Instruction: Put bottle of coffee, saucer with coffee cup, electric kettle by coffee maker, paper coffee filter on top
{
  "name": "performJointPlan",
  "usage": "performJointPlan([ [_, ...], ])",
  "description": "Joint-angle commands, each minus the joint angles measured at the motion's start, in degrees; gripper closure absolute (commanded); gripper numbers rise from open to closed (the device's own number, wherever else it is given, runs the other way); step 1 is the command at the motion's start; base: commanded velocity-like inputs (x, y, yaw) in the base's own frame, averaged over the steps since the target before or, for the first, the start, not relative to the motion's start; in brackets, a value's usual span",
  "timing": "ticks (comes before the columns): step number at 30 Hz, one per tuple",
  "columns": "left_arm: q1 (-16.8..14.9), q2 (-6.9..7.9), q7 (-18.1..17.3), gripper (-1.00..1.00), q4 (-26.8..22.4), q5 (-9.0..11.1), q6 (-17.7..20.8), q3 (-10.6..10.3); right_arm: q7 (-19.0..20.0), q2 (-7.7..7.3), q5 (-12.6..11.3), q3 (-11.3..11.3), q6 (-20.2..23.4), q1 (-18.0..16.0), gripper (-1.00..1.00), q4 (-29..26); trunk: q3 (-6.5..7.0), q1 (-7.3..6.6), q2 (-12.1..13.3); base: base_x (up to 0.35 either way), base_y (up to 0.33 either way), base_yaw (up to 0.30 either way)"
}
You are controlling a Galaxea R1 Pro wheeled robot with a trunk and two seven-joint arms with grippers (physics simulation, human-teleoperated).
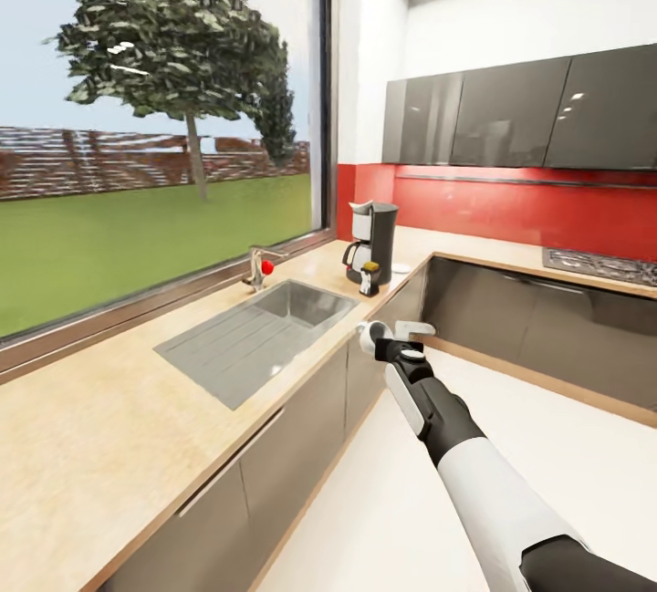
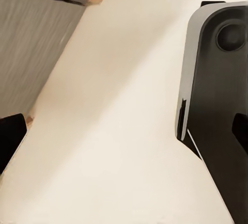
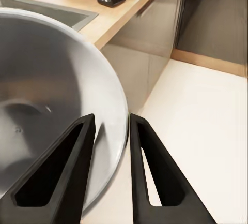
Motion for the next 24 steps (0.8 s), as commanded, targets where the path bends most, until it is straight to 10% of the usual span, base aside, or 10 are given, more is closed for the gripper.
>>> performJointPlan([
  [1, 0.01, -0.03, 0.13, -1.00, 0.02, -0.50, -0.18, 0.46, -0.35, -0.02, -0.56, 0.20, 0.11, -0.04, 1.00, -0.03, -0.02, 0.02, -0.04, 0.000, 0.000, -0.300],
  [24, 0.01, -0.43, 0.13, -1.00, 0.02, -0.51, -0.15, 0.35, -0.35, 0.03, -0.56, 0.20, 0.13, -0.04, 1.00, -0.03, -0.02, 0.02, -0.04, 0.188, -0.186, -0.300],
])
